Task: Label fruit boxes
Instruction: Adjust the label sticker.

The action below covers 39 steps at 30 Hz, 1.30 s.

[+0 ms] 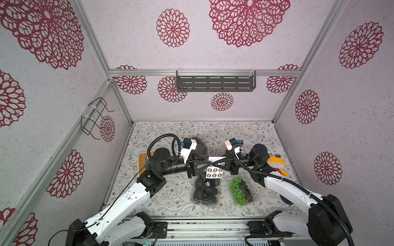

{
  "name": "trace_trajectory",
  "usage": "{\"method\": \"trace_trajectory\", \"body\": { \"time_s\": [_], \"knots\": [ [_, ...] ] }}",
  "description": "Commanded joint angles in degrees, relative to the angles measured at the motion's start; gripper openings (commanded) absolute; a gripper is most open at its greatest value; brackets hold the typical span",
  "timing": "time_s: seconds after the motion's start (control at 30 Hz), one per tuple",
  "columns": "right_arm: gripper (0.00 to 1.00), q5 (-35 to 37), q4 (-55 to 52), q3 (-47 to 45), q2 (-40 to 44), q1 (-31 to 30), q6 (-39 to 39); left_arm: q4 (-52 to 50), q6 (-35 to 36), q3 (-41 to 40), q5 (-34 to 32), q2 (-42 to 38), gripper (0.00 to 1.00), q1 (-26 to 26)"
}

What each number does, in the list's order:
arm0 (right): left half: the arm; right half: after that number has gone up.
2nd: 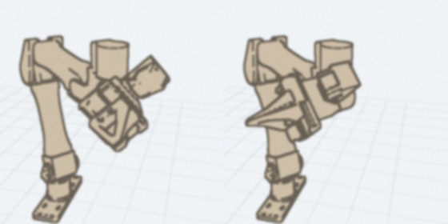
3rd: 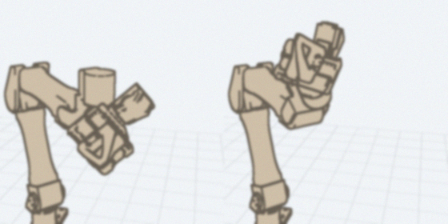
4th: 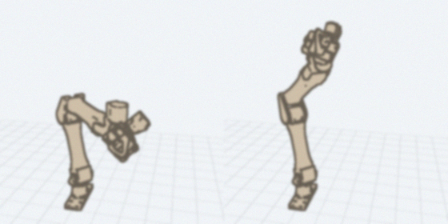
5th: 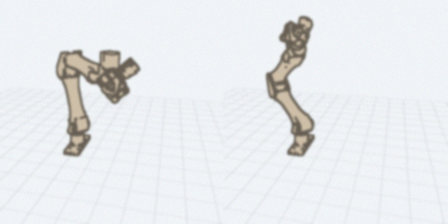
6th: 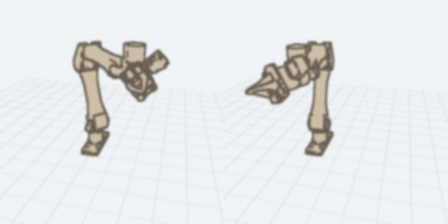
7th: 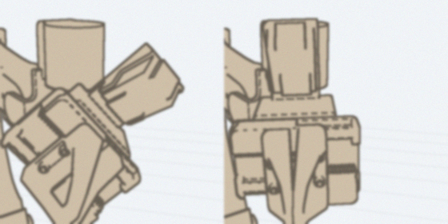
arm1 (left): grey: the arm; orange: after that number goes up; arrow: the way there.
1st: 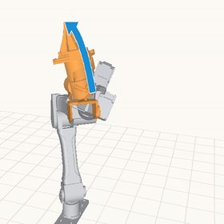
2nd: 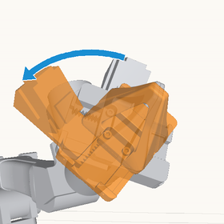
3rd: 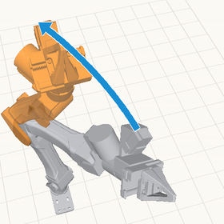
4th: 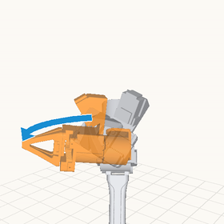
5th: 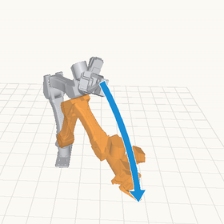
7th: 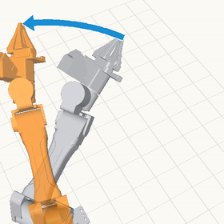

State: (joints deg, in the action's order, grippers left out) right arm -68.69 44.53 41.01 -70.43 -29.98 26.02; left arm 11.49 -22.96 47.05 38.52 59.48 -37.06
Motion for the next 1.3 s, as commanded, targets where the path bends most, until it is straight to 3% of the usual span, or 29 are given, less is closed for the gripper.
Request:
{"method": "trace_trajectory", "body": {
  "time_s": [0.0, 0.13, 0.27, 0.5, 0.7, 0.8, 1.27],
  "knots": [
    [0.0, 0.05, -0.16, 1.55, 0.84, -0.33, -2.64, -4.54, 1.42, 1.98, -0.78, 1.88, 0.37, 0.4],
    [0.0, -0.04, -1.58, 2.03, 0.39, -0.36, -3.38, -4.25, 0.97, 2.78, 0.53, 3.17, 0.25, 0.4],
    [0.0, 0.0, -1.94, 2.18, 0.14, -0.35, -3.61, -4.38, 1.02, 3.2, 1.35, 3.96, 0.21, 0.32],
    [0.0, 0.13, -5.33, 3.14, -0.1, -0.82, -5.77, -4.39, 0.53, 4.0, 3.1, 5.65, 0.0, 0.35],
    [0.01, 1.04, -6.74, 3.49, -0.25, -0.79, -6.71, -4.31, 0.07, 3.93, 3.66, 5.99, 0.0, 0.34],
    [0.12, 2.03, -6.76, 3.66, -0.4, -0.84, -6.77, -3.76, -0.54, 3.76, 3.79, 6.17, 0.0, 0.15],
    [0.24, 3.55, -11.01, 4.94, -0.73, -1.56, -9.61, -1.05, -2.94, 2.8, 3.88, 5.58, 0.0, 0.06]
  ]
}}
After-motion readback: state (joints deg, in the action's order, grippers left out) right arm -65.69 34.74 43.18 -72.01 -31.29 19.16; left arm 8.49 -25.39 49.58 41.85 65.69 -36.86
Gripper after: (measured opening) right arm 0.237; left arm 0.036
